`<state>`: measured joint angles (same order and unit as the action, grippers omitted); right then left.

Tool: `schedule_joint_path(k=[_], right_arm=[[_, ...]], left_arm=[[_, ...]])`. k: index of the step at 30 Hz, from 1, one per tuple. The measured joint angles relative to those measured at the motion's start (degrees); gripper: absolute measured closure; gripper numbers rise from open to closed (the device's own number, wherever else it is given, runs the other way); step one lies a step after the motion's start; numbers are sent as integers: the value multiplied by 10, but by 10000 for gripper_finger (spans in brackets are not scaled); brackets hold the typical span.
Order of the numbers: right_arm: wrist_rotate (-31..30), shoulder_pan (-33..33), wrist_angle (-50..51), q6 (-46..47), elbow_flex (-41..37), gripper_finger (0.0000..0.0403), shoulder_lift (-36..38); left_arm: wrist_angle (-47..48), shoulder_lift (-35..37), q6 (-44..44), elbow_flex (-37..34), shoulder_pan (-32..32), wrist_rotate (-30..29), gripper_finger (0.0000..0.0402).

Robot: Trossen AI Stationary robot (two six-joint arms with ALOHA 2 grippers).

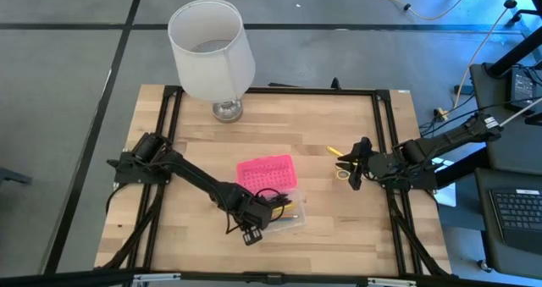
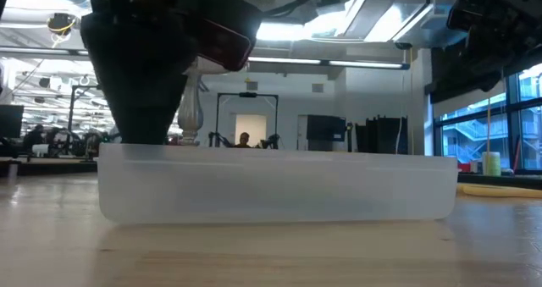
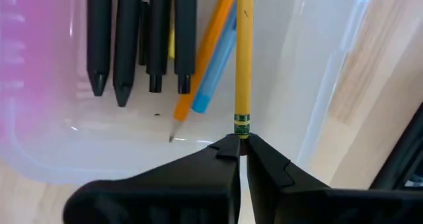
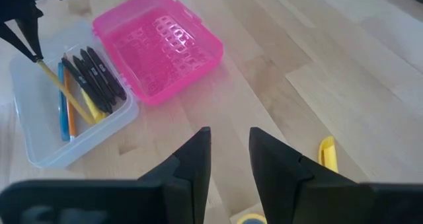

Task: Pick & place school supplies into a supply box
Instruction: Put the yellow pencil into the transparent supply box, then put the yellow pen into the transparent supply box

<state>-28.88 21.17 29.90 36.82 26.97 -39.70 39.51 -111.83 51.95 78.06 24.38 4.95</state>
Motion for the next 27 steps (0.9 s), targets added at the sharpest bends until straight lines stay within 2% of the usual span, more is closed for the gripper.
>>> schedule_joint_path(k=[3,8,18,23,27], right_arm=[[1,0,-1,4,0,295,0],[51,0,-11,1,0,295,0],[56,0,-14,4,0,295,0],[64,-2,-7,5,12,294,0],[98,-25,35,19,41,294,-1]], left_arm=[[0,0,0,0,-1,1,393],[-1,0,-2,0,-2,-1,369],[-3,3,-22,0,-18,12,325],[-8,41,-24,-1,-35,22,318],[-14,91,-68,-1,-44,-24,320]])
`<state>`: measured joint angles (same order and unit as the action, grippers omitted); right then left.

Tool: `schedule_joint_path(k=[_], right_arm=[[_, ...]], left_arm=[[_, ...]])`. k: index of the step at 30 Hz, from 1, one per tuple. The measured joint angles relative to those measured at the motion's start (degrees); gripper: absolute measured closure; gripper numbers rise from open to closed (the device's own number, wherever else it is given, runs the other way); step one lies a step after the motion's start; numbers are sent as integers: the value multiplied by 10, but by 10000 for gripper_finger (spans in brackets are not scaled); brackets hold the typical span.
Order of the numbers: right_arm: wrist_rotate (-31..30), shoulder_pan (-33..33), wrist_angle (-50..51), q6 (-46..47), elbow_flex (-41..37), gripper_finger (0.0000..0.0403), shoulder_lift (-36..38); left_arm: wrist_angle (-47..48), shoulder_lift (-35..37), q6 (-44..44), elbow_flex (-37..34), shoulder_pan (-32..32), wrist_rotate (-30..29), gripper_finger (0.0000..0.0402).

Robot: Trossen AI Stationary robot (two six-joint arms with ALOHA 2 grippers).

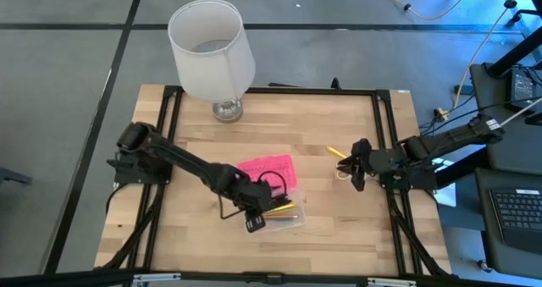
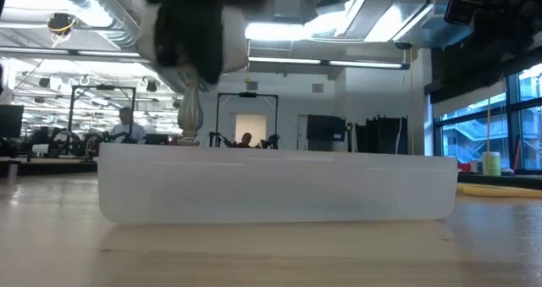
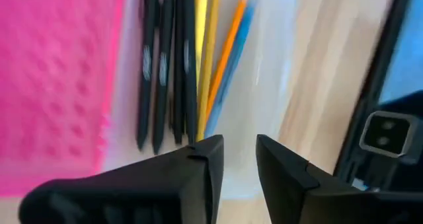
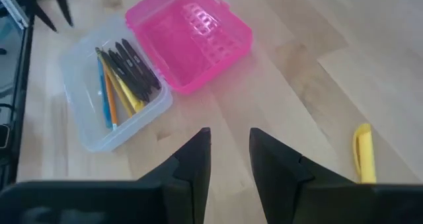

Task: Pick & place school supplies into a supply box
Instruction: Put the yellow pen into the transparent supply box

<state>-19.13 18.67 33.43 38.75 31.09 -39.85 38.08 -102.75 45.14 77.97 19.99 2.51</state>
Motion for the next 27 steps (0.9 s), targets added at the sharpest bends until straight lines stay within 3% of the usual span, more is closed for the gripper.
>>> schedule_joint_path(k=[4,11,14,21,27], right_arm=[[24,-33,49,0,34,273,-14],[25,-122,84,16,79,175,-61],[63,-153,90,27,91,146,-78],[163,-209,92,-8,93,126,-149],[173,-275,92,-59,92,126,-228]], left_arm=[[-7,44,-44,0,-4,-74,321],[-8,94,-59,0,-4,-252,323],[-10,103,-59,0,-4,-304,322],[-8,104,-57,0,-4,-298,318],[-10,104,-72,0,-6,-299,321]])
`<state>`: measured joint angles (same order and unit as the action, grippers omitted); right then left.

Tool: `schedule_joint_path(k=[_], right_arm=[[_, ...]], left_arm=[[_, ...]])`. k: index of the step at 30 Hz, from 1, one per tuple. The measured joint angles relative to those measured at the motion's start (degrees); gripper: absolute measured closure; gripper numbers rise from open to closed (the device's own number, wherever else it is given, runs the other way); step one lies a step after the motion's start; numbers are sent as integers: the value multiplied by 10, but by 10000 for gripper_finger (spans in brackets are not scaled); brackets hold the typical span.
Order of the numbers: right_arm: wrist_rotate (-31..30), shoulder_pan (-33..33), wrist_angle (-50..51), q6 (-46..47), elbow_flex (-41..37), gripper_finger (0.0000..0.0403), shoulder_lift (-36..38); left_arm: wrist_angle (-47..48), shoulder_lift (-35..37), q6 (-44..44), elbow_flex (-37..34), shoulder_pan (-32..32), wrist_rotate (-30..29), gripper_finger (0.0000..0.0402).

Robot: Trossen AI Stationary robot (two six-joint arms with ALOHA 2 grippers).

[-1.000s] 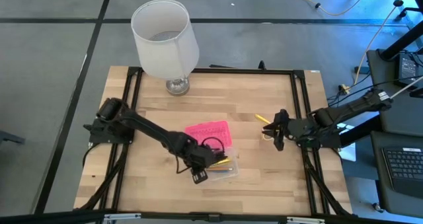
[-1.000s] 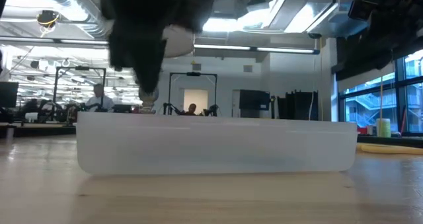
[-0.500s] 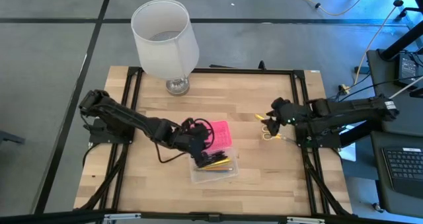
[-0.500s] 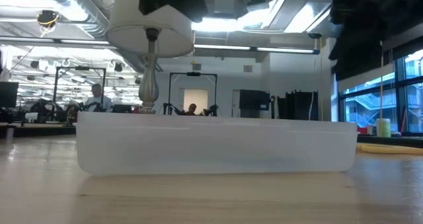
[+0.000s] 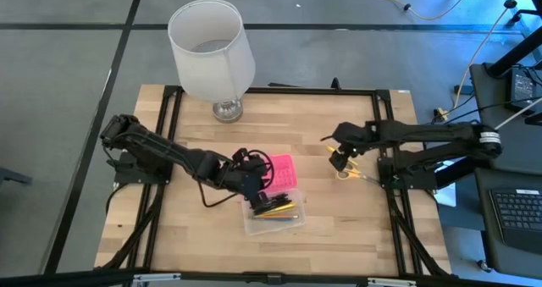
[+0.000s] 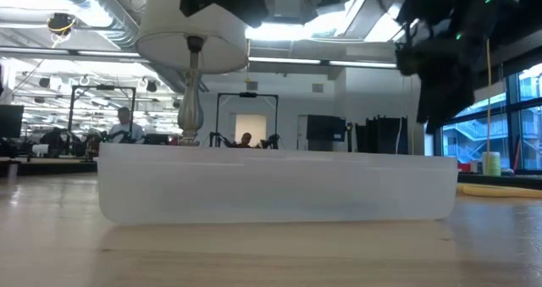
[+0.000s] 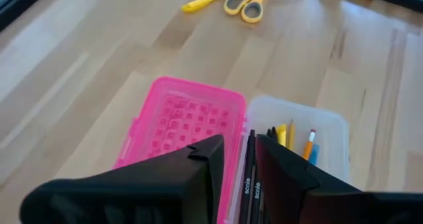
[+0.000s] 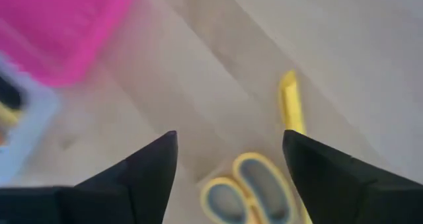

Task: Pick & place school supplies into a supply box
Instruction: Put the yellow pen into the transparent supply box

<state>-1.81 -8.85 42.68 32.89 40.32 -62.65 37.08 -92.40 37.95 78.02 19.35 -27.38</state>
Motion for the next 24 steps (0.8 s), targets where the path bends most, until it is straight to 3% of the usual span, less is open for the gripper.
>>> schedule_joint_path(k=[9,24], right_arm=[[-11,-74,-12,-94,0,147,-101],[5,-109,-62,-185,-1,159,-210]], left_arm=[[-6,0,-7,0,-1,-1,323],[-29,0,-8,0,-1,-1,322]])
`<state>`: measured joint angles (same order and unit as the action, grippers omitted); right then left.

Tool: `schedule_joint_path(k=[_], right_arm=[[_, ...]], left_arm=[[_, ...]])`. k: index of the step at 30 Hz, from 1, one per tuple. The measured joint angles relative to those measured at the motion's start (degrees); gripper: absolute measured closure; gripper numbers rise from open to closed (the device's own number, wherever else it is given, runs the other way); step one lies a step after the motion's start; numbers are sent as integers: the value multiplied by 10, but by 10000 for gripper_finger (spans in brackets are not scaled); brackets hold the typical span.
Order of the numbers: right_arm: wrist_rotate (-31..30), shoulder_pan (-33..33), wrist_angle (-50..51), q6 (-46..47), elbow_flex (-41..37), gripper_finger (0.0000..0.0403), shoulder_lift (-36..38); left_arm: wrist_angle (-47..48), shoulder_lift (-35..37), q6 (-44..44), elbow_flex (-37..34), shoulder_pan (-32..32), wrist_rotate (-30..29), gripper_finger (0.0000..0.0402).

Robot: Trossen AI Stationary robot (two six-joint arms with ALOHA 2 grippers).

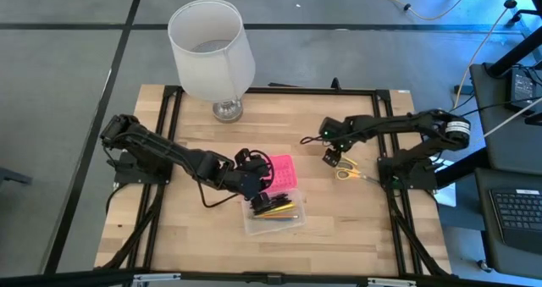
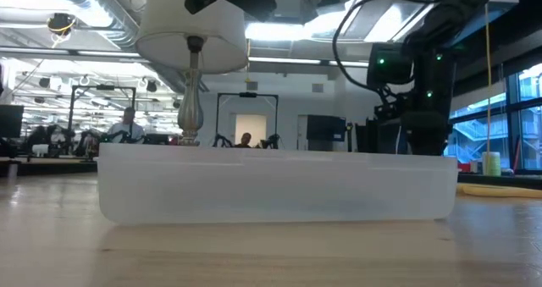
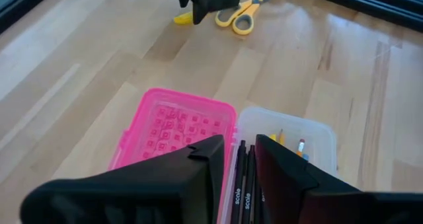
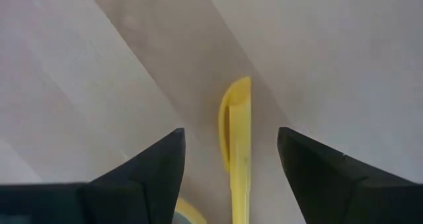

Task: Pick & place school supplies into a supply box
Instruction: Put the yellow pen into the transparent supply box

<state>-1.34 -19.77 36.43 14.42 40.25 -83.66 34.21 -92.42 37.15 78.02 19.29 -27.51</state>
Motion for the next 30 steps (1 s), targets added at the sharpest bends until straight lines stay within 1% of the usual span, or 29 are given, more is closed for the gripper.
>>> schedule_joint_path(k=[5,8,15,23,30], right_arm=[[0,0,-9,1,0,161,-30],[0,0,-9,3,3,174,-40],[1,0,-9,2,2,235,-49],[0,0,-11,1,2,301,-49],[-1,0,-10,1,2,338,-49]], left_arm=[[0,0,0,0,0,0,324],[0,0,0,0,0,0,323],[0,0,0,0,0,-1,321],[-1,0,-9,0,0,-16,322],[-1,0,-9,0,0,-15,322]])
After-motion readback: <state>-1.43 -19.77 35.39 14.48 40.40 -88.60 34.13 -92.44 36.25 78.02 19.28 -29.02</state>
